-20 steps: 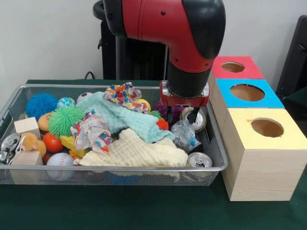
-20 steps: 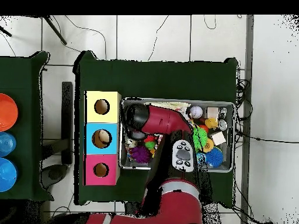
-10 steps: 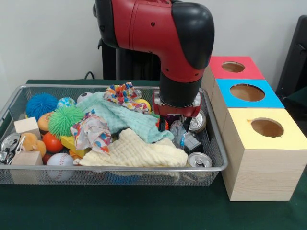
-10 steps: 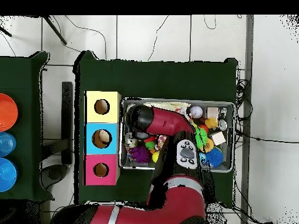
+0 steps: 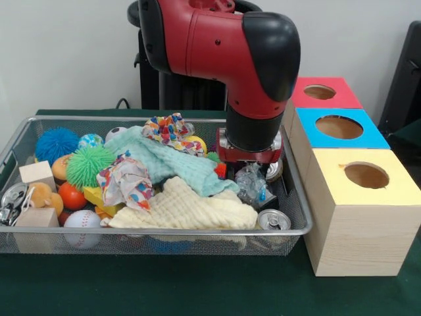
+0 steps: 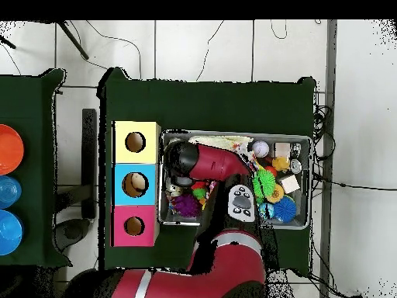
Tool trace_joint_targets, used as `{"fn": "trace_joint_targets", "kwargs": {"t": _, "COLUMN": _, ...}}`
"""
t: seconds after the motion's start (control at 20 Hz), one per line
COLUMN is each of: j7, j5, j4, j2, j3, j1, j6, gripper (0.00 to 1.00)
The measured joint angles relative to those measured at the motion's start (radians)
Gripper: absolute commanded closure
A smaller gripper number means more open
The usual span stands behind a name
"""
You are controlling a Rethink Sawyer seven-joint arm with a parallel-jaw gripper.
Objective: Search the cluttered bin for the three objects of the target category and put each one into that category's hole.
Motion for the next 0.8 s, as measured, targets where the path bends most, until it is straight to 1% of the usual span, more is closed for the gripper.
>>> {"fn": "trace_joint_targets", "kwargs": {"t": 0.35, "j7": 0.0, "j5": 0.001, "j4": -0.002, "j2": 0.002, "j3": -0.002, "j1": 0.021, "j6": 0.0, "gripper": 0.0}}
{"fn": "trace_joint_targets", "kwargs": {"t": 0.7, "j7": 0.0, "j5": 0.005, "j4": -0.006, "j2": 0.002, "j3": -0.003, "j1": 0.021, "j6": 0.0, "gripper": 0.0}}
{"fn": "trace_joint_targets", "kwargs": {"t": 0.75, "j7": 0.0, "j5": 0.005, "j4": -0.006, "j2": 0.002, "j3": -0.003, "j1": 0.02, "j6": 0.0, "gripper": 1.0}}
{"fn": "trace_joint_targets", "kwargs": {"t": 0.8, "j7": 0.0, "j5": 0.005, "j4": -0.006, "j2": 0.002, "j3": -0.003, "j1": 0.02, "j6": 0.0, "gripper": 1.0}}
